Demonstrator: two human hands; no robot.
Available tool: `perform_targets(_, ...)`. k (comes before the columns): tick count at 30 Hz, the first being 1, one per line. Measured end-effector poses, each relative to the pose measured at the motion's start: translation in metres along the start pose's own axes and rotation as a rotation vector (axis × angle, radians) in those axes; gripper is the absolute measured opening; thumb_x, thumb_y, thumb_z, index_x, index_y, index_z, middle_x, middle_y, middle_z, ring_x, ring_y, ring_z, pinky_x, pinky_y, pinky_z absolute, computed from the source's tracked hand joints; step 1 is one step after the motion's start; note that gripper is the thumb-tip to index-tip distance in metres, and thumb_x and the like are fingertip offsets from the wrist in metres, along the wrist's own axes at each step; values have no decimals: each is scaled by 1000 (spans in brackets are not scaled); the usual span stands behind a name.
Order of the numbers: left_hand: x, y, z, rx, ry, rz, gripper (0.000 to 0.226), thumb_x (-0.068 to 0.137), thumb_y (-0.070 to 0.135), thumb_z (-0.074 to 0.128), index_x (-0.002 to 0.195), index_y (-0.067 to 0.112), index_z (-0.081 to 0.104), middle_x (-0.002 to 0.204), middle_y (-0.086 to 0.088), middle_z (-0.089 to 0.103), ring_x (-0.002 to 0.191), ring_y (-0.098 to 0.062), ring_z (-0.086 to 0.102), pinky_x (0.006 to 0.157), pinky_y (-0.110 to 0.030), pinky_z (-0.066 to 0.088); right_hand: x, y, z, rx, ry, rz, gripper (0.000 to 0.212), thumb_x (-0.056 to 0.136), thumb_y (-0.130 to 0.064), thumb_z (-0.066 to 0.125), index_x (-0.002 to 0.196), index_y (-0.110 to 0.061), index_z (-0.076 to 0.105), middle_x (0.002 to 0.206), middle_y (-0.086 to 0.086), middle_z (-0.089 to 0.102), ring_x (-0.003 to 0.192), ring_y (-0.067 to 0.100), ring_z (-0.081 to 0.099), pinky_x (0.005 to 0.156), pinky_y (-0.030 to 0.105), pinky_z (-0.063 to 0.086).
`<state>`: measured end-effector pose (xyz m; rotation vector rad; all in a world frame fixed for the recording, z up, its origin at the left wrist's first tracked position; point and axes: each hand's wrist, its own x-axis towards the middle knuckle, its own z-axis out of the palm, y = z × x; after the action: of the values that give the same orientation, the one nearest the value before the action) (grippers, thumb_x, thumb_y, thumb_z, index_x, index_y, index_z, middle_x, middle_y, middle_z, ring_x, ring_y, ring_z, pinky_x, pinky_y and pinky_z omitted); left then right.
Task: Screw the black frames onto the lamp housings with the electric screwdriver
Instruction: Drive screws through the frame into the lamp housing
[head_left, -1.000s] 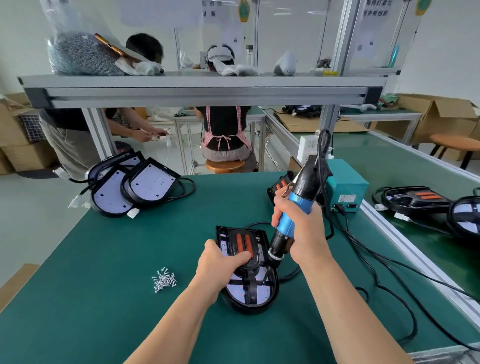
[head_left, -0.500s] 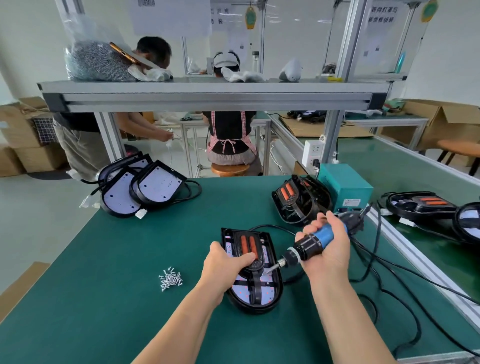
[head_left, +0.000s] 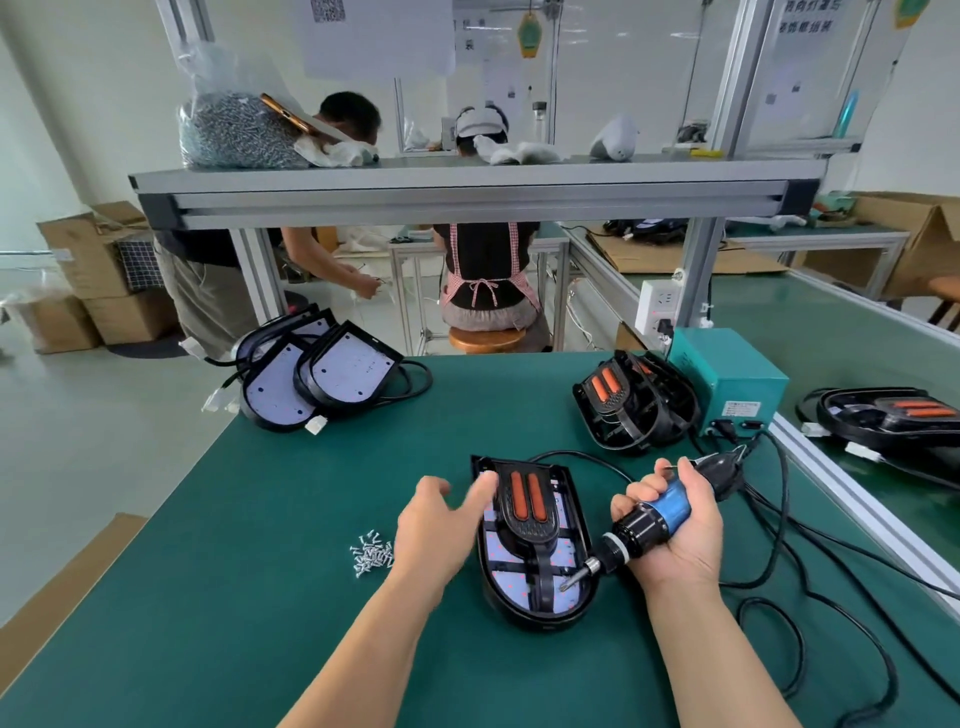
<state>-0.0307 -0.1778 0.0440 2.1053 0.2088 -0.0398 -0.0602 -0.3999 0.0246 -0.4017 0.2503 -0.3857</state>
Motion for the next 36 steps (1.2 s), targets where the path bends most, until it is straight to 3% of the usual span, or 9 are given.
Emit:
perform_targets(4, 16, -10, -32, 229, 132, 7, 22, 91, 44, 61, 92, 22, 65, 94, 4, 68, 82, -17, 60, 68, -29, 48, -1, -1, 1, -1, -5, -5, 19, 96, -33, 58, 83, -20, 57, 65, -11, 45, 52, 5, 45, 57, 23, 33)
perform_targets(8, 24, -23, -53, 426, 129, -52, 2, 88, 26, 61, 90, 25, 62, 94, 4, 65, 80, -19, 61, 62, -27, 42, -2, -1, 2, -3, -7, -3, 19, 97, -33, 56, 83, -20, 56, 65, -11, 44, 52, 5, 45, 55, 22, 35)
perform_targets(13, 37, -35, -72, 462, 160, -60, 6, 89, 19, 61, 93, 23, 62, 108, 0, 62, 96, -23, 57, 72, -31, 44, -3, -1, 2, 1, -7, 1, 19, 97, -32, 57, 82, -20, 56, 66, -11, 44, 53, 5, 44, 55, 22, 34)
perform_targets(21, 44, -39, -80, 523, 48, -57, 10, 86, 15, 69, 78, 18, 64, 88, -3, 67, 83, -25, 61, 67, -28, 47, -1, 0, 1, -5, -9, 0, 19, 97, -32, 57, 82, -20, 56, 66, -11, 44, 53, 5, 44, 55, 22, 34)
perform_targets(26, 46, -39, -79, 552, 9, -18, 11, 86, 6, 59, 90, 5, 70, 94, -9, 73, 76, -27, 57, 71, -34, 55, 0, -1, 1, -7, -8, 3, 19, 97, -32, 57, 81, -21, 56, 65, -11, 44, 52, 5, 44, 55, 22, 33)
perform_targets(31, 43, -38, -81, 622, -56, 43, 19, 86, 3, 55, 78, 19, 62, 95, -2, 70, 90, -25, 66, 69, -28, 51, 0, -1, 1, -3, -3, 8, 19, 96, -32, 58, 81, -20, 57, 65, -11, 45, 53, 6, 44, 55, 22, 33)
perform_targets(36, 39, -33, -82, 717, -112, 84, 25, 83, -1, 52, 73, 22, 56, 95, -2, 70, 93, -25, 67, 74, -32, 54, -1, -1, 0, -2, 0, 8, 18, 95, -31, 59, 81, -20, 57, 66, -11, 45, 53, 5, 44, 56, 22, 32)
